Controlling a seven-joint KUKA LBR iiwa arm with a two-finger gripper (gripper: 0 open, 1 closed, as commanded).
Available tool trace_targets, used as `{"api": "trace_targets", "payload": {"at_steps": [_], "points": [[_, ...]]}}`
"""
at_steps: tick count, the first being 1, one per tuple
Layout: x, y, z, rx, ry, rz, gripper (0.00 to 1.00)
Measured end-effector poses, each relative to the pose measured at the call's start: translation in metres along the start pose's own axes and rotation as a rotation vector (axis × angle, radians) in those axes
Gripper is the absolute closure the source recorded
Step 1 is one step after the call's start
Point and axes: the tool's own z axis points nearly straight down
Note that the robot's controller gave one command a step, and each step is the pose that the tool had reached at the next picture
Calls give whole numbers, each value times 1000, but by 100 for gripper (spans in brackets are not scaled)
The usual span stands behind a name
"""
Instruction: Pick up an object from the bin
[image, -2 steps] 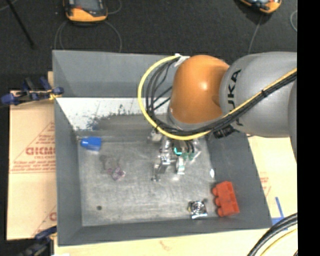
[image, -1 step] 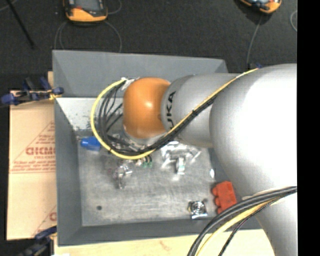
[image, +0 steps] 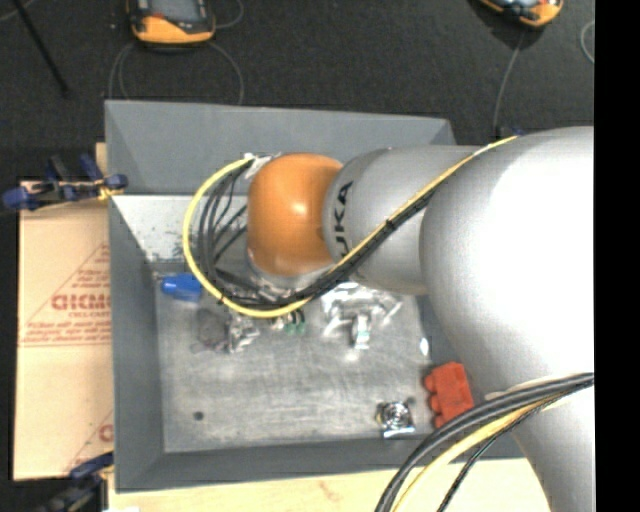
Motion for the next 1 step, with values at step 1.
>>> {"api": "trace_targets", "payload": {"at_steps": [1], "points": [[3,17,-118,0,-7,7,100]]}}
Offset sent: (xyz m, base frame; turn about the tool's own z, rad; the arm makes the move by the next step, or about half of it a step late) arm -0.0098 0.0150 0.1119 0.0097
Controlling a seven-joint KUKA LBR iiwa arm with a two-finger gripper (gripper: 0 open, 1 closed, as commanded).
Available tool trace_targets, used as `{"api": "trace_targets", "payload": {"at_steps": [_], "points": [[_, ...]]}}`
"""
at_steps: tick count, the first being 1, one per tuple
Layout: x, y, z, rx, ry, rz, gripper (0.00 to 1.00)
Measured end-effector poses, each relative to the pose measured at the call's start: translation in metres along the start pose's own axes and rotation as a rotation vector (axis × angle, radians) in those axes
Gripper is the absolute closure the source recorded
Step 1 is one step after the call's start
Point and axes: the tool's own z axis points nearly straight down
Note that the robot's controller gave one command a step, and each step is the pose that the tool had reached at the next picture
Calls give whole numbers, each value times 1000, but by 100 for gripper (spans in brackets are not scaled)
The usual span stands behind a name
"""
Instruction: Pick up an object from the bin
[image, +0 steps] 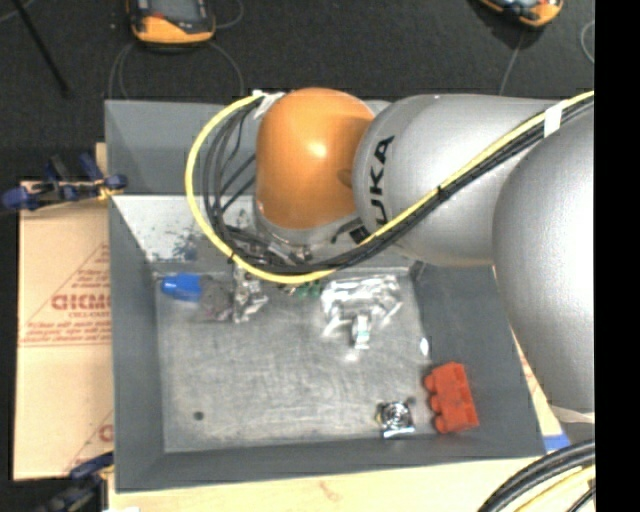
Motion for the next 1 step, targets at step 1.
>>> {"api": "trace_targets", "payload": {"at_steps": [1], "points": [[-13,63,-173,-1,-3,-151,100]]}}
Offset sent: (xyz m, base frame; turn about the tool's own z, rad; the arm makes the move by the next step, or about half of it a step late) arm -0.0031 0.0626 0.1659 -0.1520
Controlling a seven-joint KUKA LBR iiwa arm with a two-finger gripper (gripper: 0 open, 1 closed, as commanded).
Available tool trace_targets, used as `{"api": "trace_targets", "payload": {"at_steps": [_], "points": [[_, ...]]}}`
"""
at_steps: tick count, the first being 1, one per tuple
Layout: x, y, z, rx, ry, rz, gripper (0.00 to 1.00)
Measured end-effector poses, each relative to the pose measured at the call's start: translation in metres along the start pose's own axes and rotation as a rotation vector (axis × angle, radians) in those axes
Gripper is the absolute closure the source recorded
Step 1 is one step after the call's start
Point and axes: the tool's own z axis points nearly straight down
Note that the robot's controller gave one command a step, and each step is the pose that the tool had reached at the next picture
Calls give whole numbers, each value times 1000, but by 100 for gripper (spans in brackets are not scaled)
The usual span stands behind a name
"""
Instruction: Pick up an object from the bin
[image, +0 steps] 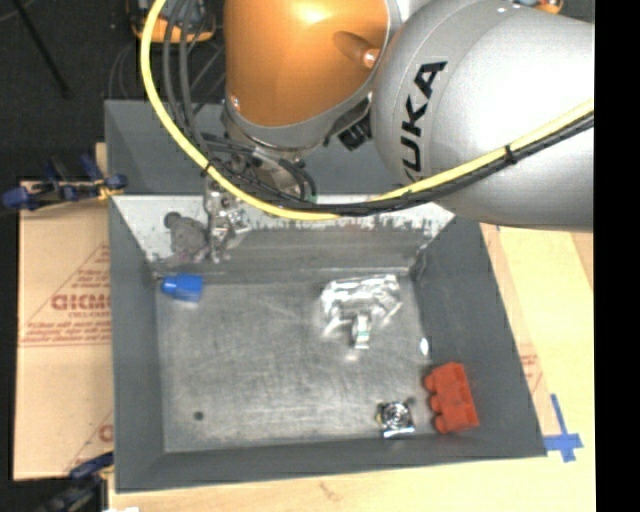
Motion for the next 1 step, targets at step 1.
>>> {"api": "trace_targets", "payload": {"at_steps": [1], "points": [[81,22,51,0,19,-20,100]]}}
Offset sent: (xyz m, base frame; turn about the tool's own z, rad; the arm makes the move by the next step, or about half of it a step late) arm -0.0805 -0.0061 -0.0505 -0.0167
